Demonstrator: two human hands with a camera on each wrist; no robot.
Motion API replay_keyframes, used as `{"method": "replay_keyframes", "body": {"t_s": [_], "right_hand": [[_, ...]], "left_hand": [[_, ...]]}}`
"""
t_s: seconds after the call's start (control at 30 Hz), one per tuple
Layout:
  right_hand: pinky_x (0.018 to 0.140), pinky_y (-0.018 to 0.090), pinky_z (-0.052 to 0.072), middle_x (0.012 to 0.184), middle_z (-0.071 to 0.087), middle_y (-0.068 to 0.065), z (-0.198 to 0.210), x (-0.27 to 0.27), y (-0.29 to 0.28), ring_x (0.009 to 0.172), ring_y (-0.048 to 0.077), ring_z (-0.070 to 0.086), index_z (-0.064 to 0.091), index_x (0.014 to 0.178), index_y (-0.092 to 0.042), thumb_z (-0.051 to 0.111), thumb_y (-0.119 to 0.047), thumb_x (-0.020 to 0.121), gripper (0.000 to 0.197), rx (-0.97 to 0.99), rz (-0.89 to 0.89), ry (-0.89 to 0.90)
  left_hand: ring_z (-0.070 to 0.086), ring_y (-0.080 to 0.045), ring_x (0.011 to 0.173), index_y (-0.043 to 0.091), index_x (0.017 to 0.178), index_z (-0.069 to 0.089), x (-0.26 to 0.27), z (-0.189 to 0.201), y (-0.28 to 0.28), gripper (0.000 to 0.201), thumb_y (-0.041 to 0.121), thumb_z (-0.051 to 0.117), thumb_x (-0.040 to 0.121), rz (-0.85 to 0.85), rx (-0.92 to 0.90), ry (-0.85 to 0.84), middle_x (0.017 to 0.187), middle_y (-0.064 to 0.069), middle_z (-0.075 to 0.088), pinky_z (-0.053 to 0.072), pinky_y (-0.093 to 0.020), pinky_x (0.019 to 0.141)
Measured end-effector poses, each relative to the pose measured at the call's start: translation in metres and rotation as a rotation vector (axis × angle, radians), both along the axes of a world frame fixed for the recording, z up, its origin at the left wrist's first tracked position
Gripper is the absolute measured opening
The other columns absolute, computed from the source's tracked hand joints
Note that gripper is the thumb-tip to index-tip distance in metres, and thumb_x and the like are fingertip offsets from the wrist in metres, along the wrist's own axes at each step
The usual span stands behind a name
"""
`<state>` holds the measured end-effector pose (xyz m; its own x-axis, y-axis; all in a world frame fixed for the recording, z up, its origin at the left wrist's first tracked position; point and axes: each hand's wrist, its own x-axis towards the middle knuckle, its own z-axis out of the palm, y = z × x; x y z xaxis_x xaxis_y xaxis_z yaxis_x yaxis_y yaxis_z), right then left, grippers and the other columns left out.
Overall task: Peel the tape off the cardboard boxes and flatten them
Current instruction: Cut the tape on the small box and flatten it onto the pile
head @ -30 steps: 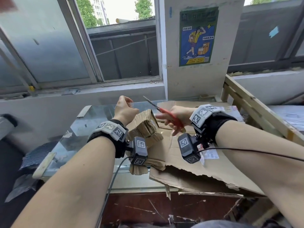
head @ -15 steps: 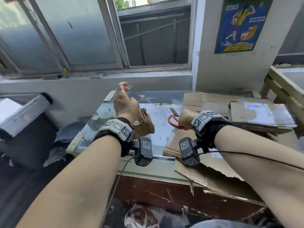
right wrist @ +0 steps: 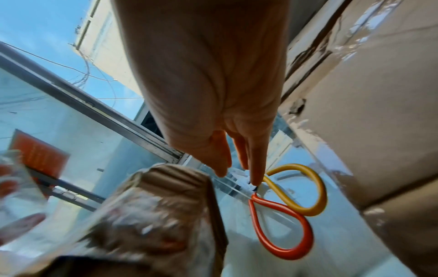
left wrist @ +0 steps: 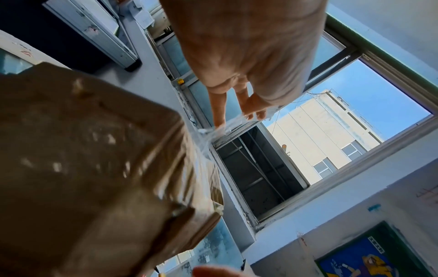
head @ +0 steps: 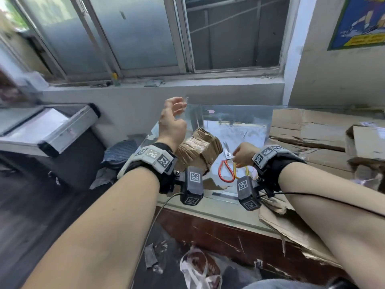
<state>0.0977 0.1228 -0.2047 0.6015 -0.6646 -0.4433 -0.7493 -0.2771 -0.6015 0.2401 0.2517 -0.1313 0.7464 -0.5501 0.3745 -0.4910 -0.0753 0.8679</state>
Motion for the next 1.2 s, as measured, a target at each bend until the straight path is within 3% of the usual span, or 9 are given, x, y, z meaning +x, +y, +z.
{"method": "replay_keyframes", "body": {"t_s": [0.13,0.27,0.37,0.5,0.67,0.8,0.93,1.1,1.2], "right_hand": [[0.065,0.033,0.055,0.094,0.058,0.018,0.021,0.007,0.004,0.078,0.026,0.06,0.052,0.124,0.007,0.055,0.001,0.09,0.034,0.058,-0.064,-0.256],[0.059,0.028,0.052,0.086,0.058,0.005,0.057,0.009,0.017,0.068,0.015,0.057,0.054,0.121,-0.002,0.067,-0.021,0.087,0.041,-0.009,0.031,-0.502],[0.072,0.032,0.051,0.1,0.057,0.004,0.079,0.006,0.03,0.083,0.017,0.056,0.053,0.12,-0.007,0.069,-0.036,0.083,0.05,-0.094,0.124,-0.47],[0.065,0.028,0.041,0.075,0.055,-0.001,0.089,-0.005,0.022,0.078,0.02,0.054,0.055,0.068,-0.016,0.061,-0.028,0.09,0.026,-0.237,0.02,-0.348],[0.066,0.029,0.042,0.081,0.064,0.011,0.093,-0.031,0.0,0.078,0.023,0.059,0.057,0.065,-0.011,0.061,-0.015,0.086,0.022,-0.284,-0.153,-0.338],[0.066,0.028,0.043,0.079,0.064,0.013,0.105,-0.061,-0.019,0.079,0.024,0.061,0.065,0.076,-0.002,0.067,-0.023,0.087,0.024,-0.35,-0.267,-0.389],[0.081,0.03,0.053,0.094,0.072,0.013,0.114,-0.097,-0.038,0.09,0.022,0.067,0.075,0.093,-0.006,0.073,-0.024,0.083,0.021,-0.42,-0.322,-0.393],[0.073,0.024,0.045,0.093,0.073,0.008,0.115,-0.132,-0.046,0.09,0.021,0.066,0.077,0.091,-0.013,0.071,-0.029,0.084,0.019,-0.47,-0.403,-0.432],[0.075,0.026,0.049,0.094,0.073,0.008,0.113,-0.154,-0.056,0.088,0.021,0.066,0.076,0.092,-0.012,0.07,-0.03,0.085,0.021,-0.471,-0.456,-0.44]], "left_hand": [[0.059,-0.012,0.103,0.019,0.115,0.049,-0.004,0.001,-0.004,0.053,-0.017,0.04,0.078,-0.06,0.014,0.048,0.111,-0.001,0.061,0.054,-0.05,0.089],[0.058,-0.012,0.104,0.021,0.114,0.048,-0.023,0.006,-0.017,0.051,-0.015,0.038,0.08,-0.112,0.015,0.022,0.112,-0.003,0.061,0.054,-0.051,0.088],[0.059,-0.014,0.104,0.018,0.117,0.049,-0.044,0.014,-0.03,0.047,-0.013,0.04,0.082,-0.172,-0.002,0.026,0.109,-0.003,0.061,0.054,-0.051,0.087],[0.061,-0.021,0.099,0.017,0.131,0.046,-0.073,0.025,-0.044,0.052,-0.009,0.046,0.086,-0.248,0.001,-0.076,0.104,-0.001,0.057,0.056,-0.05,0.081],[0.052,-0.024,0.096,0.017,0.145,0.032,-0.109,0.032,-0.062,0.07,-0.011,0.047,0.083,-0.187,0.078,-0.201,0.111,-0.014,0.049,0.047,-0.038,0.095],[0.039,-0.019,0.123,0.01,0.148,0.025,-0.137,0.031,-0.079,0.07,0.003,0.056,0.085,-0.209,0.283,-0.312,0.141,-0.012,0.033,0.025,-0.019,0.103],[0.027,-0.022,0.137,0.012,0.148,0.022,-0.154,0.023,-0.095,0.077,0.021,0.067,0.086,-0.231,0.375,-0.326,0.145,-0.007,0.019,0.018,-0.025,0.115],[0.0,-0.033,0.148,0.028,0.147,-0.027,-0.18,0.03,-0.104,0.14,0.041,0.086,0.065,-0.372,0.516,-0.173,0.156,-0.017,-0.02,0.011,-0.043,0.121],[-0.005,-0.036,0.147,0.027,0.147,-0.029,-0.19,0.033,-0.11,0.15,0.054,0.087,0.055,-0.394,0.706,-0.101,0.155,-0.019,-0.026,0.01,-0.051,0.119]]}}
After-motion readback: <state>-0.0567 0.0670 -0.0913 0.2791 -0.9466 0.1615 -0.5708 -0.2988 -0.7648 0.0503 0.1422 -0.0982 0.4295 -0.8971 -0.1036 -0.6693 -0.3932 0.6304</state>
